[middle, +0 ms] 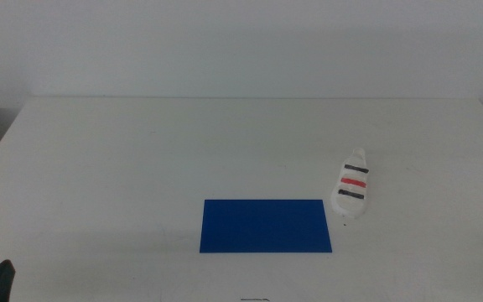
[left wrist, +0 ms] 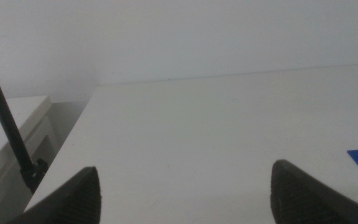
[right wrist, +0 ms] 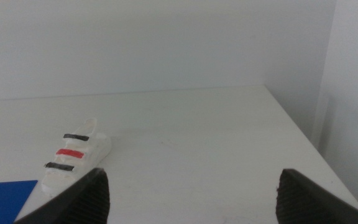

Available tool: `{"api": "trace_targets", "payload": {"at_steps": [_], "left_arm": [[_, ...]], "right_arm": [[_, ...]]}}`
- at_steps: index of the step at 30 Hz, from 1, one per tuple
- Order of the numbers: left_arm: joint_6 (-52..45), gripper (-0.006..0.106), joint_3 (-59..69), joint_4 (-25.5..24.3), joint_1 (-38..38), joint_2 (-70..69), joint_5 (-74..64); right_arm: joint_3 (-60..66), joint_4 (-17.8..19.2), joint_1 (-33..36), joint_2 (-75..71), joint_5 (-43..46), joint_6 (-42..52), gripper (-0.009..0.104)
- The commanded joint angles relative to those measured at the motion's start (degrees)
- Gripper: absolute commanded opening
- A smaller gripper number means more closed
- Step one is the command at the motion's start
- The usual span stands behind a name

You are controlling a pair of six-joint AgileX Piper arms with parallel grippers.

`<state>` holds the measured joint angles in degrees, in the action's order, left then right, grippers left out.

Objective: Use one arm to grab the shoe from the table and place it on the mat.

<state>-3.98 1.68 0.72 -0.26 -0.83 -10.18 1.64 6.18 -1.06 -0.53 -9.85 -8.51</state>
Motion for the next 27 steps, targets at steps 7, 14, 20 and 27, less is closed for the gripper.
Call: {"api": "trace_targets", "payload": {"at_steps": [7,14,20,27], "left_arm": [[0.8,0.094,-0.2,0.5,0.0,-1.1,4.8],[0.8,0.094,-0.2,0.5,0.0,-1.1,4.8],[0.8,0.094,-0.2,0.5,0.0,-1.1,4.8],[0.8,0.094,-0.2,0.5,0.0,-1.1,4.8]], "right_arm": [[-13.2,-1.6,1.4,6.8,-5.2,0.4,0.092],[-27.5,-6.2,2.0,21.2,-15.6,0.4,0.092],[-40.1,-6.8,2.0,33.9,-28.5,0.4,0.092],[-52.2,-7.0,8.0,51.5,-39.6,0.3,0.092]]}}
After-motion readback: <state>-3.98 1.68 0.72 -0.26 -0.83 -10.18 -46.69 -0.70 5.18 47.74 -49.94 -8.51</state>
